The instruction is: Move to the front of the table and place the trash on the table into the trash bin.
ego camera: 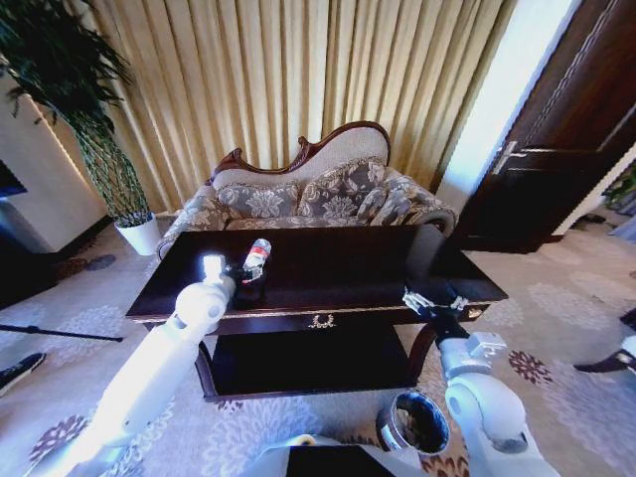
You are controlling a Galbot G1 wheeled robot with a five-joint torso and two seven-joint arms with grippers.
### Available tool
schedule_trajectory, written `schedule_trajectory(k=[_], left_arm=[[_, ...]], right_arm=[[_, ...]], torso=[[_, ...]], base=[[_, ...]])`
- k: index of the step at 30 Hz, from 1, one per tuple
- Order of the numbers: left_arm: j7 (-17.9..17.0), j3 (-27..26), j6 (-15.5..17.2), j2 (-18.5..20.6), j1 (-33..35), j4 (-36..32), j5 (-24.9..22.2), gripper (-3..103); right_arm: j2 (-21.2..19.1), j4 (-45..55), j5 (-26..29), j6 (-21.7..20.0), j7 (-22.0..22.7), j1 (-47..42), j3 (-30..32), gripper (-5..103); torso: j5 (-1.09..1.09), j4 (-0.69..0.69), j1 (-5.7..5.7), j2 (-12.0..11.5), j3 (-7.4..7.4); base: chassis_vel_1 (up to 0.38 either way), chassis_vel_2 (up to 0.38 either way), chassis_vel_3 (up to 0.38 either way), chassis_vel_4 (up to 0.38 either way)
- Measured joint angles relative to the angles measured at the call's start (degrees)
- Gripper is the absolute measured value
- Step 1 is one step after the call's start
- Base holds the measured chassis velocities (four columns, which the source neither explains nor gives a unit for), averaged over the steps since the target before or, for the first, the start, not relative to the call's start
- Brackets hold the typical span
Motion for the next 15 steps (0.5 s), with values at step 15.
schedule_trajectory(k=[15], left_arm=[[8.1,-0.7,-8.6,2.9,1.2,-1.6,13.8,33]], right_arm=[[-0.2,0.2,0.8,0.1,0.4,0.6,0.1,100]], torso=[[0.0,-0.01,0.0,0.0,0.0]], base=[[0.0,0.0,0.0,0.0]])
